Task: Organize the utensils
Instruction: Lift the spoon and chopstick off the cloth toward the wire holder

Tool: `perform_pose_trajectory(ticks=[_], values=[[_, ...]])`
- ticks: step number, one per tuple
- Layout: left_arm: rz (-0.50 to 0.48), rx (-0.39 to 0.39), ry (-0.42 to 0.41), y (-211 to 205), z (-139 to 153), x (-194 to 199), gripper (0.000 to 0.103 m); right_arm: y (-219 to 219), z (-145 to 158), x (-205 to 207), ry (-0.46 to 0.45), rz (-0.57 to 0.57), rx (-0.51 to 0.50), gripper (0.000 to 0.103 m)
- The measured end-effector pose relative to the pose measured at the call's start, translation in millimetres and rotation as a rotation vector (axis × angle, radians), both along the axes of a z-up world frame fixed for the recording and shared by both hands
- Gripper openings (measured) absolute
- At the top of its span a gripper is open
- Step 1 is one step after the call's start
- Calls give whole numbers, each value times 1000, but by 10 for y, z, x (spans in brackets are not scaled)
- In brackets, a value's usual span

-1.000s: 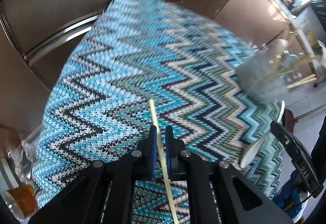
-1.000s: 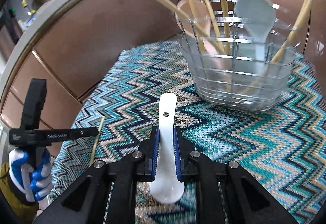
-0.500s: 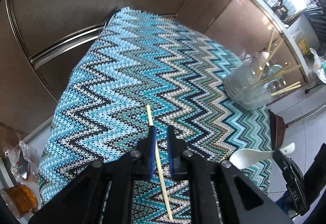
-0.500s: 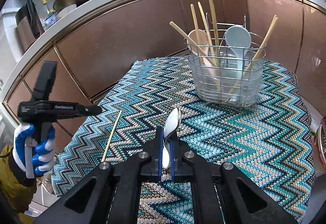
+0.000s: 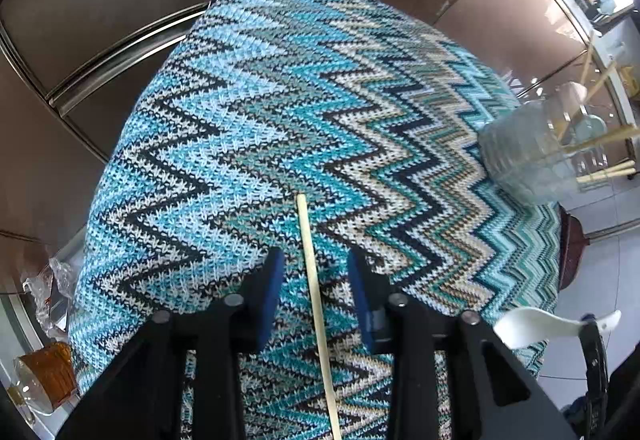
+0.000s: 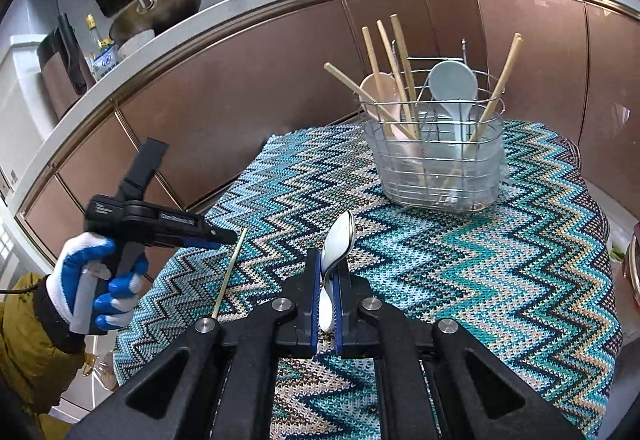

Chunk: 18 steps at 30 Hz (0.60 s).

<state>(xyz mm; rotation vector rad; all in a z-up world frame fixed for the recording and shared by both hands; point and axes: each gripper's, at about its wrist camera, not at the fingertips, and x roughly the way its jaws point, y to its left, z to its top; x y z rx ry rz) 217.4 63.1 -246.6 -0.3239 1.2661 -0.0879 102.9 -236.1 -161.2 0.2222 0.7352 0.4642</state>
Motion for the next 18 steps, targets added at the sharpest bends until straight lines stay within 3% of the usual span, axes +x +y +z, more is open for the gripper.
perform_pose_trajectory(ticks=[6,13,18], values=[[8,21,64,-76,-163,125,11,-126,23,-58,-9,-13,19,6],[-6,74,69,-154,-162,163,8,-280,24,-142,-13,-41,38,6],[25,9,8,-89,-83,57,5,-328,91,-244,-23,-56,31,6]])
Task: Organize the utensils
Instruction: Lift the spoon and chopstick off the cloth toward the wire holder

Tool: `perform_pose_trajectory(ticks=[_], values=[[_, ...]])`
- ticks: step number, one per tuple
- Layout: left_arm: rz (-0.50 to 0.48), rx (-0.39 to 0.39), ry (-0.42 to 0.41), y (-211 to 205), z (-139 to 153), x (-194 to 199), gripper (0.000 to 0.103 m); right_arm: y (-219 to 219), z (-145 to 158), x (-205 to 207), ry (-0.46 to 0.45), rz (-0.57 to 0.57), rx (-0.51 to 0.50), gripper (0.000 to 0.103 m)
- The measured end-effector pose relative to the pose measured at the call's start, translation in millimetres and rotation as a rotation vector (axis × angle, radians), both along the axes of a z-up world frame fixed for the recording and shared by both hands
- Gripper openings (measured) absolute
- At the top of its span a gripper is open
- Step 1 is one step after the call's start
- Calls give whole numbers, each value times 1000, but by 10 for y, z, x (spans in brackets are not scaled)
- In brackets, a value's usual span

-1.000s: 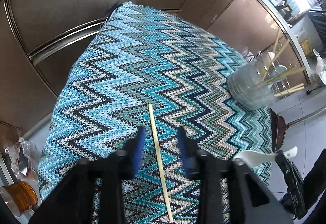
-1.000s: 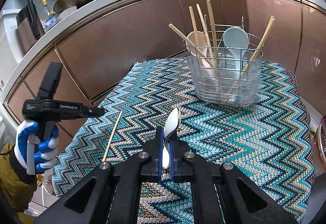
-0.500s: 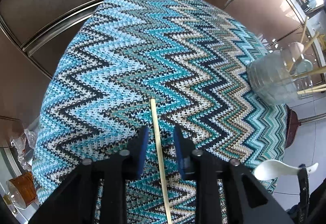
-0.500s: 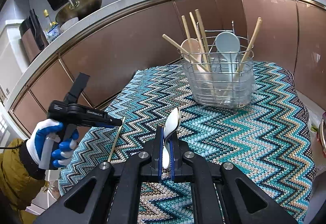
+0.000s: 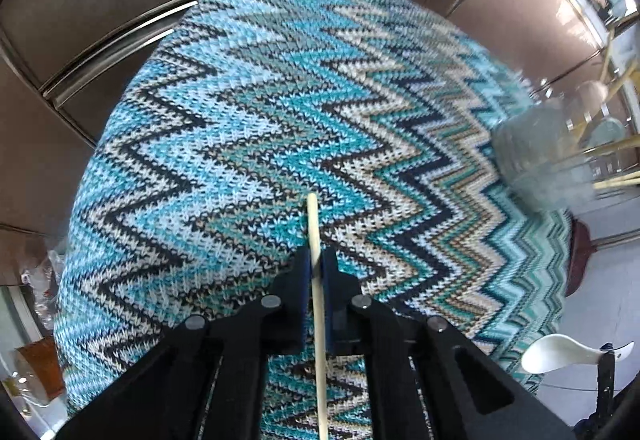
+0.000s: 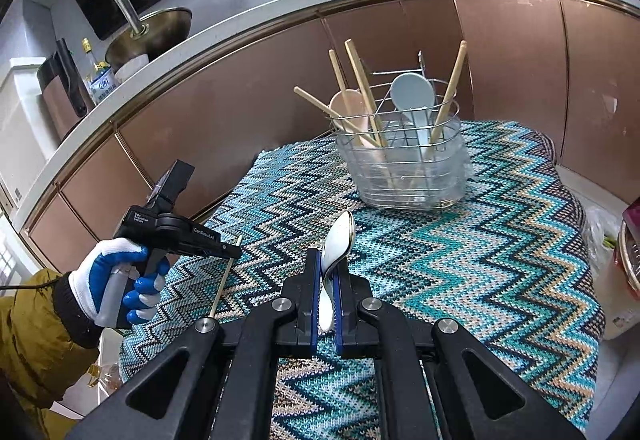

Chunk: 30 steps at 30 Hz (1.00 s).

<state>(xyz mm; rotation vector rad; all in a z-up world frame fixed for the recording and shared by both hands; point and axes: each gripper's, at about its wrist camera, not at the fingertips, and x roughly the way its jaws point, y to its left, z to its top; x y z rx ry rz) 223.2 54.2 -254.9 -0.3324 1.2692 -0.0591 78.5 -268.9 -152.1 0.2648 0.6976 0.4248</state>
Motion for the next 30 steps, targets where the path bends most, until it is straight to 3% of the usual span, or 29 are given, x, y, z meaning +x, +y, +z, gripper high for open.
perform_pose_trajectory(ticks=[9,18,24,30], values=[[-13,-59,-235,143,700,-427,4,2,276,-176,-51,-19,-40,6],[-28,-112,-403,94,1323,-613,4,-34,455,-261,-80,-43,-56,6],[-19,-159,-508,-14,1733,-646,4,-162,609,-234,-107,-73,-53,6],[-49,-206,-656,-309,2346,-549,4,-283,922,-58,-170,-91,-58,6]])
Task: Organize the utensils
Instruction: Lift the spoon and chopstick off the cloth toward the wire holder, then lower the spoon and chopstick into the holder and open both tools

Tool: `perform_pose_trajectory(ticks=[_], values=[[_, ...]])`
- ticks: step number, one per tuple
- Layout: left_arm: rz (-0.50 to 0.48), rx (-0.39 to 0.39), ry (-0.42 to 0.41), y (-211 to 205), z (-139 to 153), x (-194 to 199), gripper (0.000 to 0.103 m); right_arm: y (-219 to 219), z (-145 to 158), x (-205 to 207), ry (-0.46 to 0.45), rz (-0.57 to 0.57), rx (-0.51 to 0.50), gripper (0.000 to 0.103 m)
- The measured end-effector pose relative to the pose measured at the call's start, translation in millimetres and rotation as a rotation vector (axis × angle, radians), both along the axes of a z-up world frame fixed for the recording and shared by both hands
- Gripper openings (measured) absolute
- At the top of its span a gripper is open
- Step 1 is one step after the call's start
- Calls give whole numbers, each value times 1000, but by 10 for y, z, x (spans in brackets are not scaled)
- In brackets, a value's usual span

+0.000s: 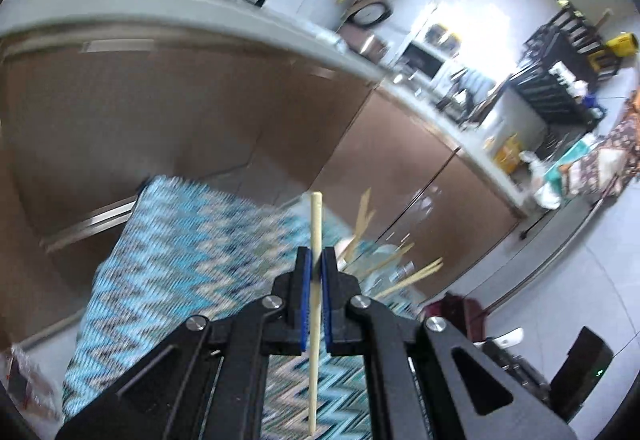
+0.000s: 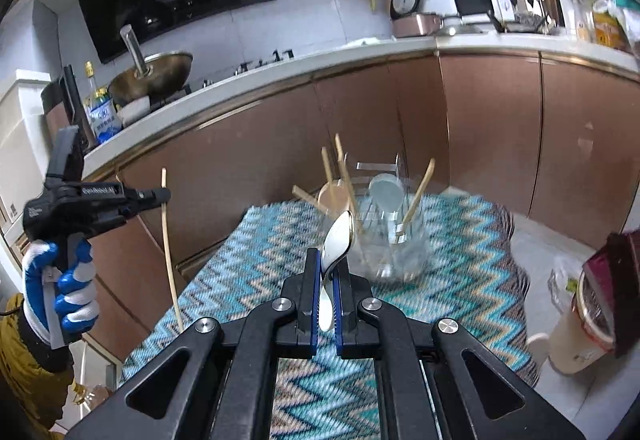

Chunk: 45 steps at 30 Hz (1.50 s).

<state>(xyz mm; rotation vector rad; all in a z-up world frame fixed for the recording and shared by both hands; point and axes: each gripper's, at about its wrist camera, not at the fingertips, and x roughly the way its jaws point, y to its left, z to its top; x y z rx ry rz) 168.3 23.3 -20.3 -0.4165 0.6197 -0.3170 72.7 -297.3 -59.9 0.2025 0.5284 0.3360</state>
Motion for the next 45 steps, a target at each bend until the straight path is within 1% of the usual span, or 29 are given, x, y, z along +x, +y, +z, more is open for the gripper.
perform_pose_trajectory(ticks=[5,7,10,12,14,19,22,25,29,31,33,35,38,39,40,41,42,43,45], values=[[2,-13,-151,-331,470,178,4,-79,216,248,-52,-17,-20,6],[22,-4,-209,-496,609,292,4,-114,258,386,-61,-23,-22,6],[46,9,-266,-708,699,497,4,-156,280,613,-72,-32,-45,6],[66,29,-299,-862,670,664,4,-172,280,784,-75,-32,-58,6],[77,44,-311,-989,598,806,4,-183,260,922,-73,-27,-67,6],[77,73,-301,-1266,263,1075,4,-128,124,1215,-50,-10,-124,6],[76,98,-301,-1382,70,1142,4,-85,-32,1326,-26,-2,-156,6],[83,145,-314,-1503,-154,1164,4,-45,-188,1386,3,0,-168,6],[91,158,-319,-1512,-375,1122,6,-6,-365,1442,41,2,-163,8],[82,148,-306,-1467,-406,1102,6,-37,-417,1434,53,-8,-145,14],[74,131,-301,-1398,-367,1048,6,-82,-405,1394,48,-19,-125,28],[74,132,-316,-1337,-255,949,6,-131,-344,1324,34,-36,-114,33],[67,140,-343,-1243,-36,755,8,-140,-196,1192,4,-57,-113,33],[66,141,-350,-1212,29,696,19,-138,-137,1144,-7,-65,-113,35],[67,141,-356,-1171,110,617,47,-137,-72,1077,-20,-71,-111,37],[78,141,-363,-1120,187,522,62,-140,0,999,-35,-79,-109,41],[94,137,-377,-1073,244,429,70,-138,71,913,-51,-87,-108,45],[110,134,-398,-1020,304,314,71,-134,114,853,-61,-91,-108,46],[118,168,-406,-941,410,112,71,-114,252,669,-91,-105,-112,52]])
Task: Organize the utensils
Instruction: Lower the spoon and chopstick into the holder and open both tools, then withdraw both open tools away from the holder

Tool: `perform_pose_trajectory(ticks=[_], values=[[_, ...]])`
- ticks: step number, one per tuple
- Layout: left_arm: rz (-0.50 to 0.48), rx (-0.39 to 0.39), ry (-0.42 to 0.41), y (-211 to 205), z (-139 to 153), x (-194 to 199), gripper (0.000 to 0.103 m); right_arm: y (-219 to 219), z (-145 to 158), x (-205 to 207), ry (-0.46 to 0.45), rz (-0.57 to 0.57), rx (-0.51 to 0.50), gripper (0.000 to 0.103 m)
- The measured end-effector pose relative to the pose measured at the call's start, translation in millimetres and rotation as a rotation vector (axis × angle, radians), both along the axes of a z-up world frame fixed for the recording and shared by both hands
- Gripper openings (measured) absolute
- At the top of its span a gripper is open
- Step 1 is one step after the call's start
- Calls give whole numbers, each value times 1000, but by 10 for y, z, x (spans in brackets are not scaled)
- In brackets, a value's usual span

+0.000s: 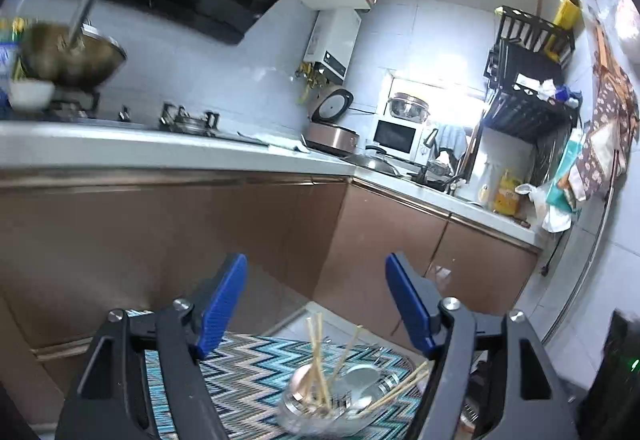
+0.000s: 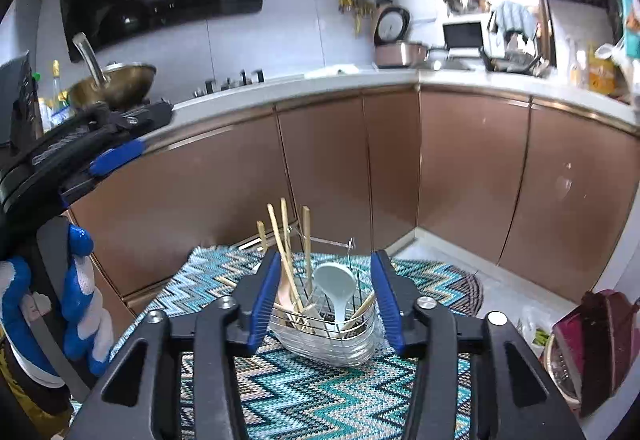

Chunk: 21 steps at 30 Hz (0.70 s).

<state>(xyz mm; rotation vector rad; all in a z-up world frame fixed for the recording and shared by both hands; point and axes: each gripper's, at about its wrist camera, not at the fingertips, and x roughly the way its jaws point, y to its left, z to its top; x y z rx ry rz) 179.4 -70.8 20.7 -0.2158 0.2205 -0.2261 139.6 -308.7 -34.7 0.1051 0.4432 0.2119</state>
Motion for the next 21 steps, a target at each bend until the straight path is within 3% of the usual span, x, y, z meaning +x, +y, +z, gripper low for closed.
perform_pose_trajectory(ticks=[9,15,21], values=[[105,124,16,279,210,-743,78,203,489,-812,-176,-123,-50,99],[175,194,23,439,237,-1213,78,443,676,-1314,-263,-229,-105,103],[242,218,0,545,242,-1673,78,623,788,-1764,-321,-281,-114,103]])
